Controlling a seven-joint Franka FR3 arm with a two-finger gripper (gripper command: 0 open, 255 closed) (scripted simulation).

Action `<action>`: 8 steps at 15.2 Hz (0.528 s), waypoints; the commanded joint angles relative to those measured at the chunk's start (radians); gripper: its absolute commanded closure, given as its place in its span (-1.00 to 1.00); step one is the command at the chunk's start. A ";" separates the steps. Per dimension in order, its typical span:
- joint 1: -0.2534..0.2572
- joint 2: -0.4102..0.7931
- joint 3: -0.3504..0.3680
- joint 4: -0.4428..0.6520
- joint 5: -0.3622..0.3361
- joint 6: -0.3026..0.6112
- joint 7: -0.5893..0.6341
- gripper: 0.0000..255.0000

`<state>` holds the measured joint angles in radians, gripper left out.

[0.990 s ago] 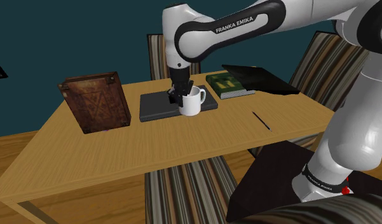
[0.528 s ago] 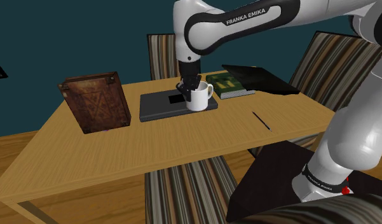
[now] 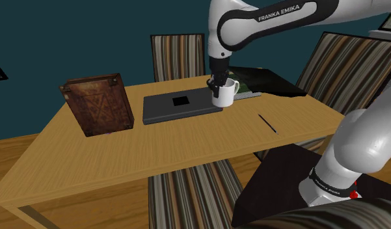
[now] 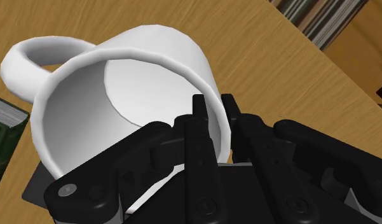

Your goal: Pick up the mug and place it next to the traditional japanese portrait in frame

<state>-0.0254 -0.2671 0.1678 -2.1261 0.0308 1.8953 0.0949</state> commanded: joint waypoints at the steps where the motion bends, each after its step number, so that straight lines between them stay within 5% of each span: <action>1: -0.015 -0.045 -0.030 -0.045 0.000 0.000 -0.048 1.00; 8: -0.073 -0.175 -0.145 -0.165 -0.028 -0.011 -0.208 1.00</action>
<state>-0.0872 -0.4291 0.0440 -2.2845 0.0104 1.8902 -0.0830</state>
